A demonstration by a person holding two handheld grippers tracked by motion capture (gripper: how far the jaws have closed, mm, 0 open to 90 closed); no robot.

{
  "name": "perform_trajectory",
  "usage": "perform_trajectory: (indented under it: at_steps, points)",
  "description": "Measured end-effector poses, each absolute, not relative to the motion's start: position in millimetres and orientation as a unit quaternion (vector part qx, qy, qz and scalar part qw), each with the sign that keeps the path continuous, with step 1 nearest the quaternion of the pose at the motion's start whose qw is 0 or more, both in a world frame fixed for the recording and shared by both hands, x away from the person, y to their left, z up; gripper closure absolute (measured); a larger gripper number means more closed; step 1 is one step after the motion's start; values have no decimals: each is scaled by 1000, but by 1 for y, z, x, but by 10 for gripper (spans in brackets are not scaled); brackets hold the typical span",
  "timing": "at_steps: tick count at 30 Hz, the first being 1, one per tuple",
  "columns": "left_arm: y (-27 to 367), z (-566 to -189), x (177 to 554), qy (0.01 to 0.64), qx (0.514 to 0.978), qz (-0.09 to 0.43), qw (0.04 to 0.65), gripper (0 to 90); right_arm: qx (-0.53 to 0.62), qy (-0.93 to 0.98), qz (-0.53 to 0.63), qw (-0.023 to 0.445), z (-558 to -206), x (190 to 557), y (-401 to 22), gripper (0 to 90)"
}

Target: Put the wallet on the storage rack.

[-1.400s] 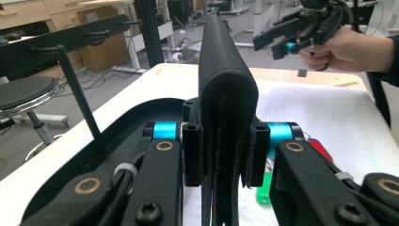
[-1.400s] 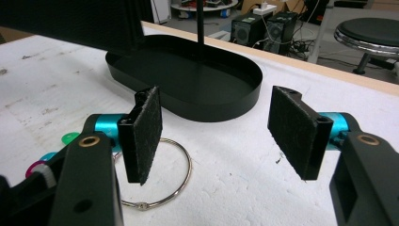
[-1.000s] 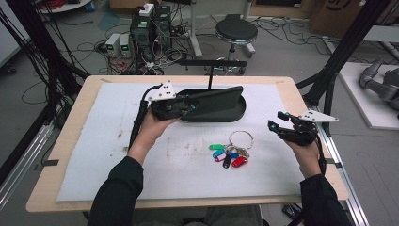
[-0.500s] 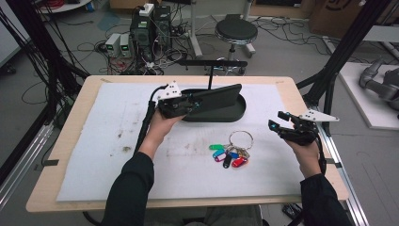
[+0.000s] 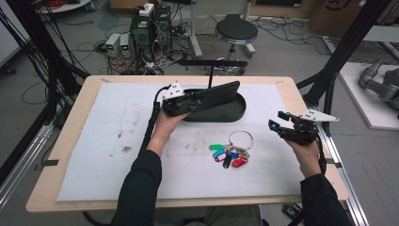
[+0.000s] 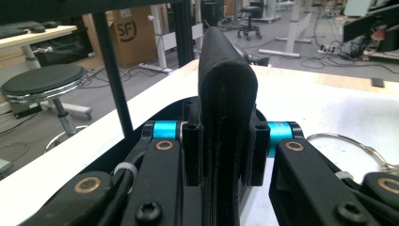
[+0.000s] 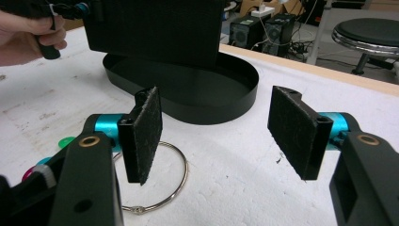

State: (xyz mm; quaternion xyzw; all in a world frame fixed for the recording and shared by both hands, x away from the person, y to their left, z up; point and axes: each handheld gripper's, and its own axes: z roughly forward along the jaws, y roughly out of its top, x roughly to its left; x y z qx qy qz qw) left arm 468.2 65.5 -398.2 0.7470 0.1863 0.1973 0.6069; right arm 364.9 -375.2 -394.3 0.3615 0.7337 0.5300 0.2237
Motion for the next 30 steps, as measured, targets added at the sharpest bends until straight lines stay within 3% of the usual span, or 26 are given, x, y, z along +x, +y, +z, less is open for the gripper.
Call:
perform_trajectory:
  at_steps: [8,30]
  points:
    - [65,-411,478,192,744,210,604,742,362,734,529,225,-395,366,-375,368]
    - [63,-443,494,244,732,170,613,737,357,739,528,219,-395,366,-374,369]
